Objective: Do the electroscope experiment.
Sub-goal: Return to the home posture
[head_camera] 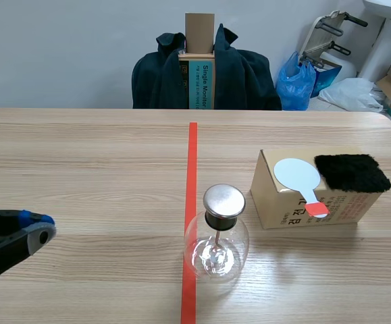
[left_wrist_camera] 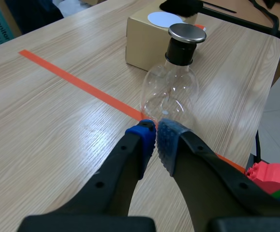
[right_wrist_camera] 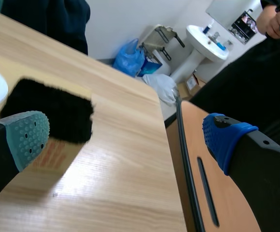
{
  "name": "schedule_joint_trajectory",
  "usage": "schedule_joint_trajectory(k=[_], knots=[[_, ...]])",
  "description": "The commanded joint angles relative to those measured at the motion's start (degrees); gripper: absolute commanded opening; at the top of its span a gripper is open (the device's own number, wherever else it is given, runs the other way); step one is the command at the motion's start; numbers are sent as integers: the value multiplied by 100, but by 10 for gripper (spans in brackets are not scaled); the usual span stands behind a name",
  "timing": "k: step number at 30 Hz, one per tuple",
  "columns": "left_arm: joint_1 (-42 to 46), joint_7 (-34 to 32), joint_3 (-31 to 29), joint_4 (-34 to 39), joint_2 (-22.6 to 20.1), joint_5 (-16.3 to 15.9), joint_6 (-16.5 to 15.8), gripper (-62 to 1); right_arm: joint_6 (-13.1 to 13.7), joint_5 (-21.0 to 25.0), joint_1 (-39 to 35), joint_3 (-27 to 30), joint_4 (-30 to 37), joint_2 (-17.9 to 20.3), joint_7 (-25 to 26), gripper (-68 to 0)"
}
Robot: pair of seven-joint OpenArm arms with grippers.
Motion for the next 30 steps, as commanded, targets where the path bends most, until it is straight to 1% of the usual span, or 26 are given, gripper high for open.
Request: schedule_joint_trajectory(k=[1,2,4,5,10,13,16,19,20,23,30], knots=[[131,-76,-90,26,105,-66,-9,-367,142,0,98,42,321,55,-192,4],[245,-79,-177,72,105,-66,-9,-264,273,2,98,57,516,74,-404,4],[367,-87,-278,122,114,-66,-9,-36,531,52,101,66,881,90,-804,4],[380,-85,-302,144,125,-68,-9,14,649,87,101,66,1047,87,-973,4],[378,-83,-334,144,136,-90,-9,14,1405,433,101,66,1847,87,-1775,4],[378,-81,-334,144,136,-85,-9,14,2011,680,101,63,2216,87,-2192,4],[378,-79,-334,144,136,-85,-9,14,2640,789,101,39,2409,87,-2363,4],[378,-76,-334,144,136,-85,-9,14,3073,789,98,-83,2428,85,-2533,4],[378,-76,-334,144,136,-85,-9,14,3174,789,98,-138,2428,85,-2625,4],[378,-76,-334,144,136,-85,-9,14,3300,787,98,-304,2428,85,-2815,4],[378,-76,-334,144,138,-85,-9,14,3303,785,101,-496,2426,85,-2830,4]])
